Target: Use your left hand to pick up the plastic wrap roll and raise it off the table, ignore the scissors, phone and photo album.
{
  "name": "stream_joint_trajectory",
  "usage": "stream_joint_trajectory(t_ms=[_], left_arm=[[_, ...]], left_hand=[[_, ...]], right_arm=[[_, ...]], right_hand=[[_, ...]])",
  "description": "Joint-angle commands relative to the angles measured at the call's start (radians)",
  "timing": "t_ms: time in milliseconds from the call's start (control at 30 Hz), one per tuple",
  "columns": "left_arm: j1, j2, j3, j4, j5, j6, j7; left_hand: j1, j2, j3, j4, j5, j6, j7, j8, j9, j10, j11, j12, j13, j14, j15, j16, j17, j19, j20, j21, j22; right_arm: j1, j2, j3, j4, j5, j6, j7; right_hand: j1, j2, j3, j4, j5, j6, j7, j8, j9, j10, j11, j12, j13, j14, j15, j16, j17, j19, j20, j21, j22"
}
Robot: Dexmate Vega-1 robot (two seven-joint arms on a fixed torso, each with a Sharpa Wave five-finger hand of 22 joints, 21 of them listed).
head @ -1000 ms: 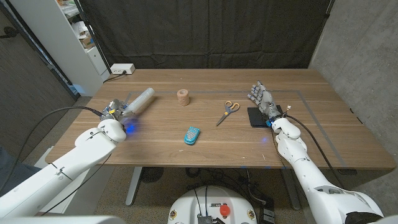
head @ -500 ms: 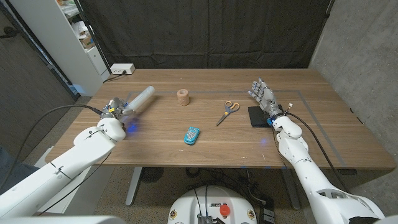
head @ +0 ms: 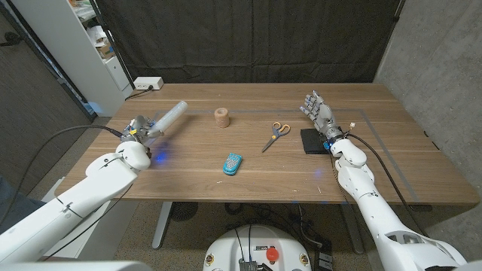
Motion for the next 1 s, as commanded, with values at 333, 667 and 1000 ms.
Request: stream_joint_trajectory(t_ms=[333, 667, 1000], left_arm=[[0.046, 0.021, -0.057, -0.054, -0.017, -0.078, -0.036], [0.06, 0.03, -0.082, -0.077, -0.015, -0.083, -0.049], [0.062, 0.04, -0.098, -0.099, -0.006, -0.064, -0.058]], left_hand=[[0.111, 0.124, 0.044, 0.034, 0.015, 0.006, -0.005, 0.006, 0.009, 0.004, -0.007, -0.001, 0.007, 0.068, -0.062, 0.0, 0.012, 0.031, -0.04, 0.017, -0.002], [0.108, 0.124, 0.044, 0.034, 0.015, 0.007, -0.005, 0.007, 0.012, 0.003, -0.005, -0.002, 0.011, 0.069, -0.062, -0.003, 0.017, 0.026, -0.04, 0.024, -0.002], [0.104, 0.123, 0.044, 0.034, 0.016, 0.004, -0.005, 0.006, 0.014, 0.003, -0.002, -0.003, 0.015, 0.07, -0.06, -0.005, 0.021, 0.023, -0.039, 0.032, -0.003]], right_arm=[[-0.023, -0.023, -0.016, -0.067, 0.001, -0.018, -0.017], [-0.022, -0.025, -0.021, -0.069, 0.001, -0.022, -0.023], [-0.008, -0.022, -0.031, -0.046, -0.003, -0.011, -0.017]], right_hand=[[0.002, 0.009, 0.001, -0.007, -0.002, 0.015, -0.001, 0.003, 0.005, 0.01, 0.003, 0.004, 0.004, 0.011, -0.001, 0.005, 0.005, 0.014, 0.001, -0.003, 0.002], [0.001, 0.01, 0.001, -0.007, -0.002, 0.014, -0.002, 0.002, 0.005, 0.011, 0.002, 0.004, 0.004, 0.012, -0.001, 0.005, 0.005, 0.015, 0.002, -0.004, 0.002], [0.001, 0.01, 0.001, -0.008, -0.002, 0.015, -0.001, 0.002, 0.005, 0.013, 0.003, 0.005, 0.004, 0.013, -0.001, 0.005, 0.006, 0.016, 0.002, -0.005, 0.002]])
